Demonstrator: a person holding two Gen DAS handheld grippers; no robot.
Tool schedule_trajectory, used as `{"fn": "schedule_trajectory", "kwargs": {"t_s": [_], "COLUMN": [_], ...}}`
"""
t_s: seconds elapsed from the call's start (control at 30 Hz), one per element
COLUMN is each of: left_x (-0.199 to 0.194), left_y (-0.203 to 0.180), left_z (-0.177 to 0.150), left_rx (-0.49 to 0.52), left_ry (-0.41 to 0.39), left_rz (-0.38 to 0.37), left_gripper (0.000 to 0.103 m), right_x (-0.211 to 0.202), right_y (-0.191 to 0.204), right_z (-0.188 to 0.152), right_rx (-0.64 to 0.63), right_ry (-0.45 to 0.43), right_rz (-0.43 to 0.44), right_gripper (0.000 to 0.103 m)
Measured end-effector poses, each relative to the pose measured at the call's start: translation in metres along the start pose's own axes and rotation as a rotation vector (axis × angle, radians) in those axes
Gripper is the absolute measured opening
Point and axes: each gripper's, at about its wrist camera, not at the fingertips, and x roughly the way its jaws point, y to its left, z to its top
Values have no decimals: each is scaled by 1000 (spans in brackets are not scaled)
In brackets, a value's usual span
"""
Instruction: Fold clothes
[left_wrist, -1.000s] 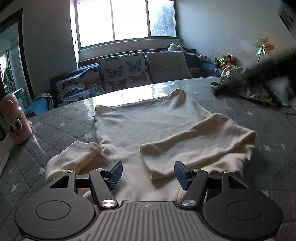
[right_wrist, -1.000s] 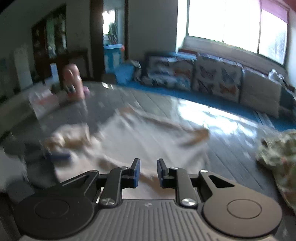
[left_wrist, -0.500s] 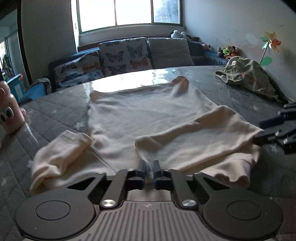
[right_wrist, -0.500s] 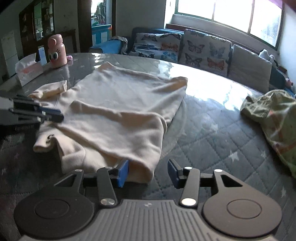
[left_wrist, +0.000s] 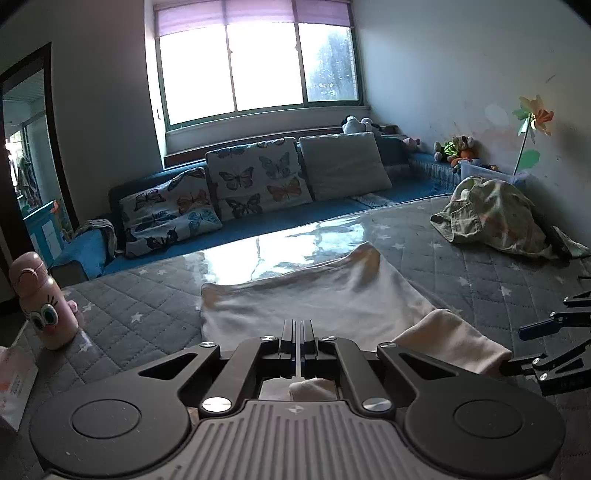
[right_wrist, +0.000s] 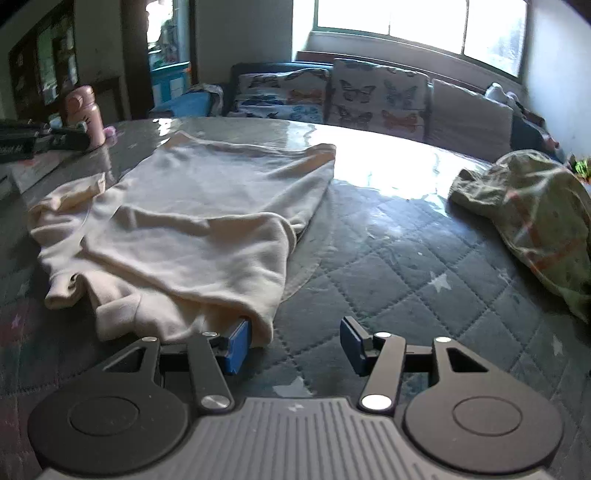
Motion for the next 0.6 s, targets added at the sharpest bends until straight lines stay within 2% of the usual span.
{"fn": "schedule_trajectory", "kwargs": {"t_s": [0.07,0.17,0.2,0.27,0.4,0.53,0.6], "left_x": [5,13,16,21,29,35,36], "left_y": [-3,-7,-6,-5,0,1,-1], "left_z": [-9,-28,-34,-43,-53,-57,-57], "left_rx": [3,12,5,-11,-40,-64,-58], "left_ry": [43,97,115,147,185,206,207], "left_rz": [-15,-11,-5,7,16,-11,-35], "left_gripper": [3,9,19,33,36,35,13], "right_x": [1,4,4,6,7,7,8], "right_y": [0,4,5,6,7,7,8], "right_z": [0,-1,-1,0,-1,0,0], "right_rx": [9,-1,-2,-1,0,3,4], "right_ry": [-5,-11,-11,-12,-11,-12,-13], "right_rz": [7,2,2,4,4,1,-1], "right_gripper": [54,54,54,54,55,57,57]}}
